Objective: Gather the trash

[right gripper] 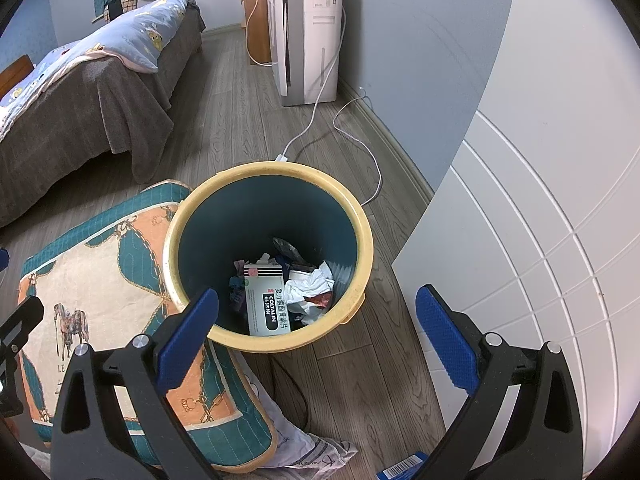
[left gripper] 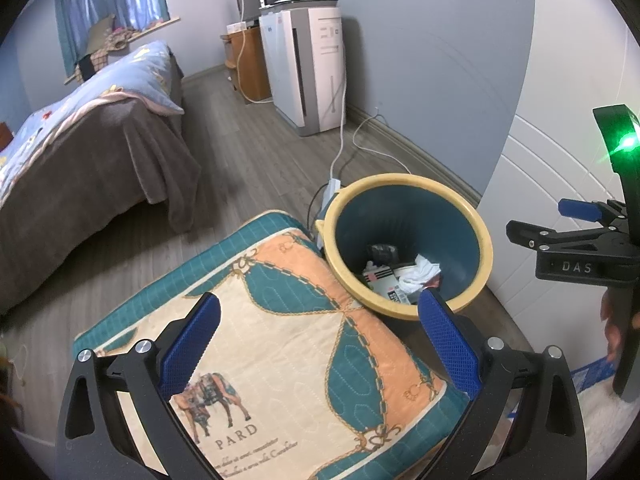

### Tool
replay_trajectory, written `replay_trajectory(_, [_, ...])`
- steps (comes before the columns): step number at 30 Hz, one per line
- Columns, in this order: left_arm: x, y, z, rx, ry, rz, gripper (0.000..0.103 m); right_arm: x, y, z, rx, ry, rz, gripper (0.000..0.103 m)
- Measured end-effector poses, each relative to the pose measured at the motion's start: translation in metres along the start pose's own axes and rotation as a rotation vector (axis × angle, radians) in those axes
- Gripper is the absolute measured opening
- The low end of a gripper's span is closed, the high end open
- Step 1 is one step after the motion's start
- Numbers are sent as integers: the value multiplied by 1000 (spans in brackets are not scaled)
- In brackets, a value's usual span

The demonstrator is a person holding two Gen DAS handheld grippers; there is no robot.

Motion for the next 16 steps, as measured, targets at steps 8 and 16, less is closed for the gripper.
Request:
replay_trajectory(8, [2, -1, 2, 34, 44, -6, 98, 0, 0, 0, -1, 2, -2, 97])
replay_trajectory(16, [-2, -6, -6, 31, 13, -10, 98, 8, 6, -4, 20, 17, -41, 97])
Point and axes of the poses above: each gripper's, at about its wrist camera, not at the fingertips, and y roughly the way its jaws point, z to its right, x to its underside, the point moved 2 cm from there along y, roughly the way its jaws point, and after that the axes turned 6 degrees about x, right-handed, at the moved point
